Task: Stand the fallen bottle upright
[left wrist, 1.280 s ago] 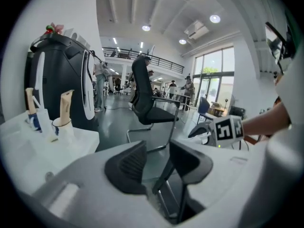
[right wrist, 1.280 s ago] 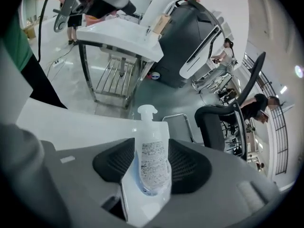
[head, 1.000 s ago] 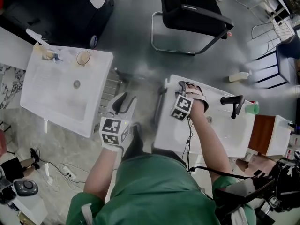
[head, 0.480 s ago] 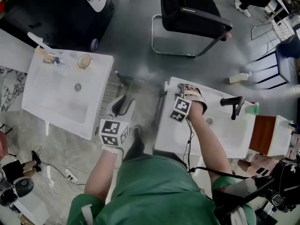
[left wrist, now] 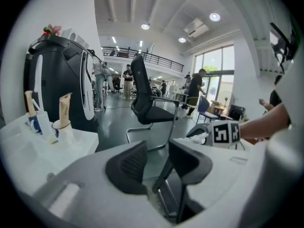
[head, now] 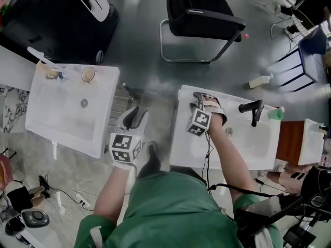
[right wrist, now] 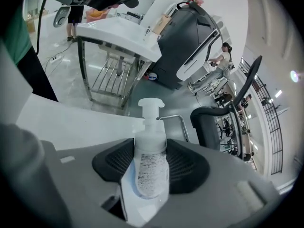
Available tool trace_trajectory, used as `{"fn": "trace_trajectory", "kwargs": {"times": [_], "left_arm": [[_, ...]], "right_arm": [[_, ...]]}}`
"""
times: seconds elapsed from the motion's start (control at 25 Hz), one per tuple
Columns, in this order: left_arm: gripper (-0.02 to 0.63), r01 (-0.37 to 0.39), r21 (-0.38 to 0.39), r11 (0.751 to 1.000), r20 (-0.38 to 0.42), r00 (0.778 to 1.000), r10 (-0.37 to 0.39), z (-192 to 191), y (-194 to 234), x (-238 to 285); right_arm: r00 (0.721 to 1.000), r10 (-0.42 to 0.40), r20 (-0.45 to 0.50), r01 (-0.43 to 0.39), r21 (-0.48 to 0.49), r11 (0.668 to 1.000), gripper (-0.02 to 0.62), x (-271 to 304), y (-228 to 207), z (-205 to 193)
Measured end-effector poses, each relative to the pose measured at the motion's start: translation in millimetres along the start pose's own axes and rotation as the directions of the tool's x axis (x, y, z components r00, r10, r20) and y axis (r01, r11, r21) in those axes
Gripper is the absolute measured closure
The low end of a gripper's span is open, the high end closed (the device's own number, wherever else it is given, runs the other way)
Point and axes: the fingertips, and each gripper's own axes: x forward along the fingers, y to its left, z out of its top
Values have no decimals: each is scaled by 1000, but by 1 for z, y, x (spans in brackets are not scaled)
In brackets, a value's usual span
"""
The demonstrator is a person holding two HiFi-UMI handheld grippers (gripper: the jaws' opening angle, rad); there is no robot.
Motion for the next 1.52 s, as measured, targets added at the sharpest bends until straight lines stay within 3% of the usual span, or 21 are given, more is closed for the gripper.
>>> {"fn": "trace_trajectory", "kwargs": {"times": [0.48,0.72,0.84,1.0,1.28,1.52], "left_arm": [[466,20,34,999,-5,1000,-20,4,-25,-4],[468,38,56,998,-15,999,-37,8,-39,0],[468,50,68,996,-16,999,-49,10,-47,3],[468,66,82,994,-21,998,-65,12,-59,8],[469,94,98,991,-35,995,-91,13,-80,20],[469,108,109,988,-45,994,-104,13,-94,26]], "right_arm": [[992,-102,80,90,141,986,383,-31,-19,-15],[975,-176,133,124,327,937,383,-47,-37,-32],[965,-206,160,110,464,879,383,-55,-46,-46],[956,-239,171,83,624,777,383,-63,-54,-70],[937,-305,171,56,787,615,385,-75,-62,-114],[908,-385,165,15,905,425,385,-83,-66,-147]]}}
